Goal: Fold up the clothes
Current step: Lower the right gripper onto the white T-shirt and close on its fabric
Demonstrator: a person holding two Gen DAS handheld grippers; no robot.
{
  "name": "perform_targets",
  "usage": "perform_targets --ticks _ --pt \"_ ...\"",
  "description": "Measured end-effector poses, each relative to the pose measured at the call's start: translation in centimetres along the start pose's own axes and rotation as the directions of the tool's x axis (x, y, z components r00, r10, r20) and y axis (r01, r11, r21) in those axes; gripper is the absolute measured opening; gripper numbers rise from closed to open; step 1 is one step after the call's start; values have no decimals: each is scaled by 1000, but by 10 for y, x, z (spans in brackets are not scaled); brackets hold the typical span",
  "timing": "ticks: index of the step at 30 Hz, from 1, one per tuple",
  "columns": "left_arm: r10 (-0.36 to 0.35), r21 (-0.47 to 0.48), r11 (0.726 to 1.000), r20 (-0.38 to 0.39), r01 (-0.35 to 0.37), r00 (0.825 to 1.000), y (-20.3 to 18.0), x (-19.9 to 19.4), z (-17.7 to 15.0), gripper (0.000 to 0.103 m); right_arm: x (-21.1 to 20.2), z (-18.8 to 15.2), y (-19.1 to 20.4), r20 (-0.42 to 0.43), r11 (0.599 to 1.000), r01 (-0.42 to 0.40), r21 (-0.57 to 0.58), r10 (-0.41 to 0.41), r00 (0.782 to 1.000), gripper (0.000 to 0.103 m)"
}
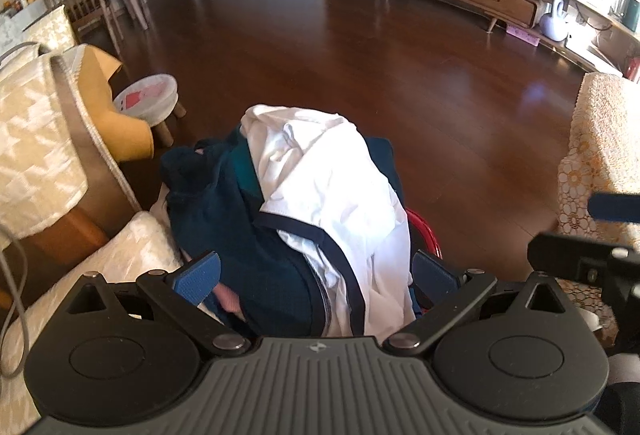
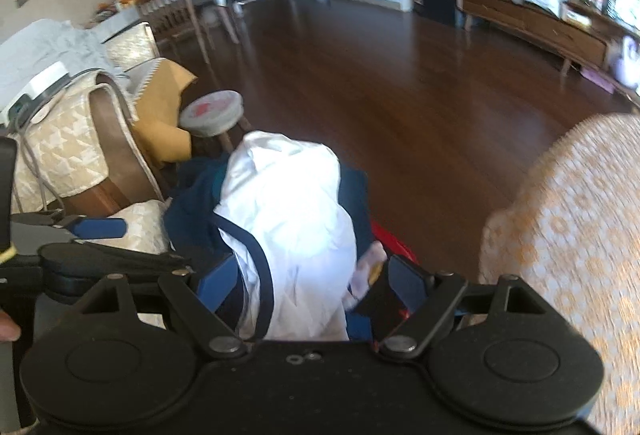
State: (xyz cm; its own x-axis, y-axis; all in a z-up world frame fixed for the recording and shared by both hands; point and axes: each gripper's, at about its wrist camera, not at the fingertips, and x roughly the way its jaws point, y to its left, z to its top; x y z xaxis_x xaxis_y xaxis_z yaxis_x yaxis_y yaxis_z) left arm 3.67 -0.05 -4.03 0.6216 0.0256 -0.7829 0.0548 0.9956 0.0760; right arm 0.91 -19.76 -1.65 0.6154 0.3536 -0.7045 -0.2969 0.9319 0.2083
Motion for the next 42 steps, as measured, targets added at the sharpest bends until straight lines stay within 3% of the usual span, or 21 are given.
perform_targets --ticks 4,13,17,20,24,28,31,35,39,42 --pt "23 14 1000 5 -23 1000 2 18 1 103 18 8 -6 2 999 -35 -2 35 999 103" --pt "-26 -41 999 -18 25 1000 20 59 -5 103 64 31 -11 26 995 -65 -79 67 997 103" --pt "-44 -58 997 35 46 998 23 71 -14 103 86 37 -9 -19 988 -77 -134 76 997 103" --pt "-57 -49 997 22 58 998 26 85 -15 103 97 38 -11 -35 988 -81 -129 77 996 103" --pt "-63 -12 998 103 64 993 25 90 -11 103 103 37 -17 -44 991 -87 -106 83 996 103" --pt "-75 -2 997 136 76 988 19 103 -3 103 108 37 -18 -48 989 -78 -128 72 996 103" --pt "-97 16 995 88 96 991 15 120 -1 103 112 39 -18 -50 987 -77 -142 71 996 103" --pt "-64 55 997 30 63 997 10 132 -4 103 118 43 -20 -49 985 -65 -162 58 997 103" --pt "-89 14 996 -25 90 996 16 138 -7 103 128 53 -22 -58 983 -89 -158 81 995 103" --pt "-115 -16 993 8 115 993 22 135 -9 102 140 62 -21 -71 981 -116 -154 107 992 103"
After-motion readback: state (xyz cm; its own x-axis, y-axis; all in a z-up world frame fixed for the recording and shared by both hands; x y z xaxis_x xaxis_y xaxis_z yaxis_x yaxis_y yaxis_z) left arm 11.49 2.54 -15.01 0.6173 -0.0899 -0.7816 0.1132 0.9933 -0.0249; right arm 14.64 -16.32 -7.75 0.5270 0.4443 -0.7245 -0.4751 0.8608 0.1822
